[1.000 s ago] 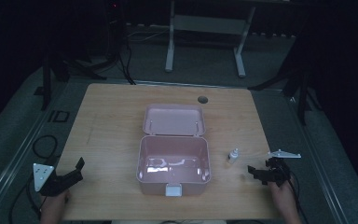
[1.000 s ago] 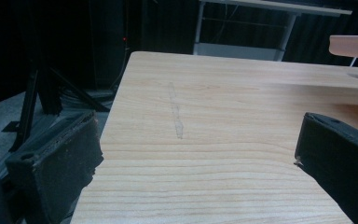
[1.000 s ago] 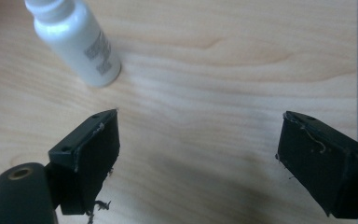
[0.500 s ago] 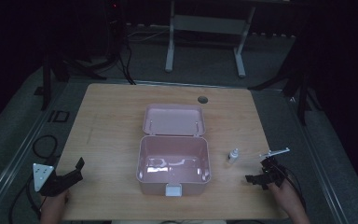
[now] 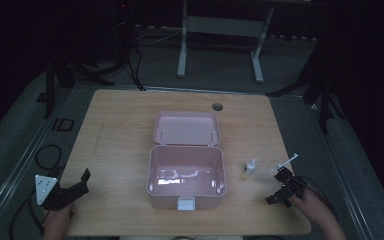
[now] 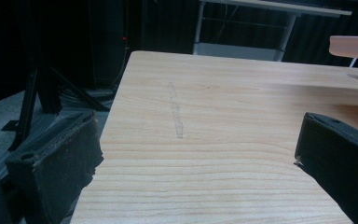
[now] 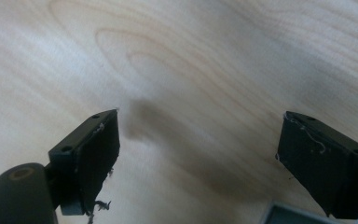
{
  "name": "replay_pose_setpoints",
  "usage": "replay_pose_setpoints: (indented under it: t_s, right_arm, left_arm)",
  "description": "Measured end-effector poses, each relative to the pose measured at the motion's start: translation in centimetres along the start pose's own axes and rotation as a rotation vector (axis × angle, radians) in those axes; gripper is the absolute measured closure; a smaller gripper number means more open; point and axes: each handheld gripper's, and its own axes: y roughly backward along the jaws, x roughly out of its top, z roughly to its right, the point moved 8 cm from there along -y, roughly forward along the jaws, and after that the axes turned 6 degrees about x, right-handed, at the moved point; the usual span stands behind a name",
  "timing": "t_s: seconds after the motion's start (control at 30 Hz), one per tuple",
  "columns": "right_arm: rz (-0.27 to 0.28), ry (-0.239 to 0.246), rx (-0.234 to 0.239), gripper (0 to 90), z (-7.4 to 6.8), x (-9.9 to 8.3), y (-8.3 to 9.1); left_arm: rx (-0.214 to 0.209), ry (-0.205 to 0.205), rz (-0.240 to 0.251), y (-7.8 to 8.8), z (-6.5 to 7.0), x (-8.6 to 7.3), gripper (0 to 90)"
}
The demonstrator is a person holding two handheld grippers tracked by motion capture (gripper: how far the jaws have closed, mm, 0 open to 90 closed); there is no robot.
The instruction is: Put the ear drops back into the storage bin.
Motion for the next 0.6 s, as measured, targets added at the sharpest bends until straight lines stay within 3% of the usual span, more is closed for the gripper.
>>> replay_pose_setpoints:
  t_s: [0.33, 0.6]
  right_arm:
    - [-0.232, 0.061, 0.022, 14.3, -0.63, -0.75, 0.38]
    - [-0.273, 0.074, 0.018, 14.2, -0.51, -0.13, 0.24]
  left_arm:
    - [-0.001, 0.0, 0.001, 0.01, 0.01, 0.0, 0.5]
    - [-0.001, -0.002, 0.002, 0.01, 0.03, 0.0, 0.5]
